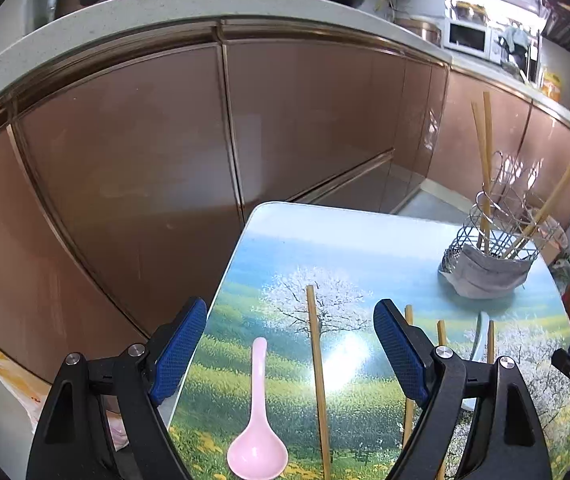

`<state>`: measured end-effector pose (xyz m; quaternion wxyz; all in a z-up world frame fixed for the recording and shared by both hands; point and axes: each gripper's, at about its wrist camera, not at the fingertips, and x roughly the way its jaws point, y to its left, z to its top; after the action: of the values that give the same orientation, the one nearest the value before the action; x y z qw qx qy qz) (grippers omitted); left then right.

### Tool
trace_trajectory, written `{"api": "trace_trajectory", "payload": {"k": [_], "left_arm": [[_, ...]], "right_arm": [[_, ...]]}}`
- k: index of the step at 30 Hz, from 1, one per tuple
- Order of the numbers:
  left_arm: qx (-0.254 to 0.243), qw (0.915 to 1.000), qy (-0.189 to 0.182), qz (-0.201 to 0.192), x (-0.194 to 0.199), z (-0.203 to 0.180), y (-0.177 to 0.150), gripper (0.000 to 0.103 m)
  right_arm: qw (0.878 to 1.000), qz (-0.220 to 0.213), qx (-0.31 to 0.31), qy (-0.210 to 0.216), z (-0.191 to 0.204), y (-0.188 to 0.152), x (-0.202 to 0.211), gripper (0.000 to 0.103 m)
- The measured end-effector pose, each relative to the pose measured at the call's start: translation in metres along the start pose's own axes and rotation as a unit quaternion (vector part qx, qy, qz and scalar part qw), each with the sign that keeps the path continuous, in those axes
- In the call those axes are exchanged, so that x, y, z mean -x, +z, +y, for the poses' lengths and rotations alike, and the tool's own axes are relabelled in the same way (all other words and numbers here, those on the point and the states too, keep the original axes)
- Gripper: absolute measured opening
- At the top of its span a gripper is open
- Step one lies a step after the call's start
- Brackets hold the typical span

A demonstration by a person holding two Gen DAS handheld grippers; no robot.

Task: Organize utensils
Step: 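Lower the left tool onto a bamboo chopstick and close it while the right tool grasps another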

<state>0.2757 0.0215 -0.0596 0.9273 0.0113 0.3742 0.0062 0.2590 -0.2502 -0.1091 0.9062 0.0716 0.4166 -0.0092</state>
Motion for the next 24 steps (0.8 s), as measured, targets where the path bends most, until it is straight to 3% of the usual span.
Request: {"api": "trace_trajectory", "payload": {"k": [9, 14, 24], "left_arm": [[-0.048, 0.9948, -0.04, 0.08, -0.041, -0.042, 0.003, 0.08], [-0.066, 0.9875, -0.053, 0.133, -0.071, -0.064, 0.002, 0.068], [-0.079, 0.9723, -0.076, 0.206, -0.111, -0.084, 0.001, 0.062]], "right_arm": [[0.997, 0.066, 0.021, 0.018, 0.002, 0.013, -0.05, 0.046], [0.995, 0.091, 0.035, 0.031, 0.007, 0.016, -0.069, 0.046], [0.991, 0.115, 0.062, 0.033, 0.023, 0.019, -0.09, 0.041]]}}
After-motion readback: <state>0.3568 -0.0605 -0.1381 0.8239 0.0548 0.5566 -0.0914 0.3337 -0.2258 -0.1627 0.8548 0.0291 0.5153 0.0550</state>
